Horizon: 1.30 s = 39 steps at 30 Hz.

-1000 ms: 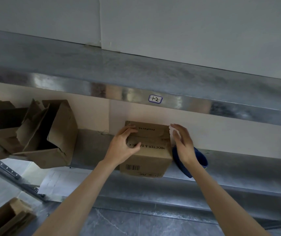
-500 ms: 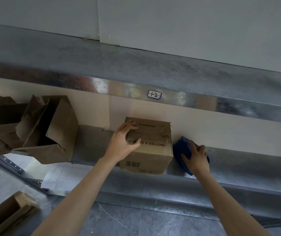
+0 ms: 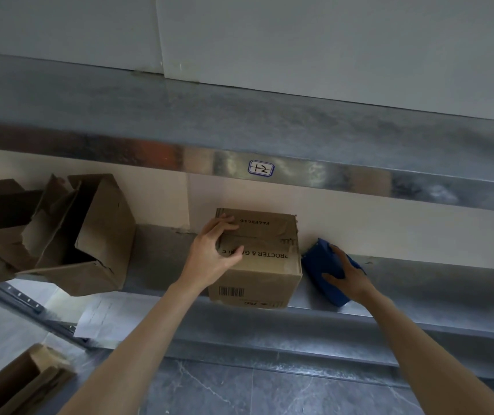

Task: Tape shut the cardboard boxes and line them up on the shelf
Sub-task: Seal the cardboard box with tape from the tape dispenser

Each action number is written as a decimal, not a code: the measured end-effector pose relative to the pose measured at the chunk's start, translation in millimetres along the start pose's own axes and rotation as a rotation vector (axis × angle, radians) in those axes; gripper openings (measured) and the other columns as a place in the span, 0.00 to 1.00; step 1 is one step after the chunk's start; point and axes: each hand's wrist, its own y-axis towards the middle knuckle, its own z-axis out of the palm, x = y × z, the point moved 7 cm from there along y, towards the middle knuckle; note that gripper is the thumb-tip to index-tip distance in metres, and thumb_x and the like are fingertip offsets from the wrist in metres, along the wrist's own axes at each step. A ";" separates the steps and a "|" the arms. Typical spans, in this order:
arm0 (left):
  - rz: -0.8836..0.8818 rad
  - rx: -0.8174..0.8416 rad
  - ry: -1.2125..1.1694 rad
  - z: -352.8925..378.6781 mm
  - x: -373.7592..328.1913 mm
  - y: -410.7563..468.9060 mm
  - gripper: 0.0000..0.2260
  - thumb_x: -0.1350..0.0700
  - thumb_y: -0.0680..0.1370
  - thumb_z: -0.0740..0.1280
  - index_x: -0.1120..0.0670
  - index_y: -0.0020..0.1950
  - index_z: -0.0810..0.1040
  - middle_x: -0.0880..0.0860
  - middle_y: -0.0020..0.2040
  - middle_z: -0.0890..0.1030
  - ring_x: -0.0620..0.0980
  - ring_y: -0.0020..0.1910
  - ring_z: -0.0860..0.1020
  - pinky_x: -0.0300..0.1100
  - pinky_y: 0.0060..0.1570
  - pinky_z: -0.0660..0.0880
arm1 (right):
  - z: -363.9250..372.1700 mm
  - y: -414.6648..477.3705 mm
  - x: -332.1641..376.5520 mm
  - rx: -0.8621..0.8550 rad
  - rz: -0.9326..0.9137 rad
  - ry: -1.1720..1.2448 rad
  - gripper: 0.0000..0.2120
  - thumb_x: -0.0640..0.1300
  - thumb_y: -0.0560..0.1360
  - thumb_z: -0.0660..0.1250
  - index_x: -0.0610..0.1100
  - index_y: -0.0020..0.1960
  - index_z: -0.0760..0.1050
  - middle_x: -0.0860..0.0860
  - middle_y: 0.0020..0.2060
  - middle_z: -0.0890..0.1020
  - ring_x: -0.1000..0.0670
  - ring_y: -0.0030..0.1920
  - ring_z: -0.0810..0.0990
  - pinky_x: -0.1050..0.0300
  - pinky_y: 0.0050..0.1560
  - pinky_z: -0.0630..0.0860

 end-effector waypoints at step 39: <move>-0.020 -0.017 0.036 -7.2 -6.5 0.3 0.24 0.52 0.68 0.79 0.52 0.58 0.72 0.49 0.57 0.73 0.44 0.55 0.73 0.33 0.53 0.71 | -55.3 -89.2 235.7 -0.257 -0.597 -0.256 0.21 0.52 0.79 0.60 0.63 0.69 0.59 0.48 0.43 0.81 0.47 0.36 0.77 0.57 0.34 0.69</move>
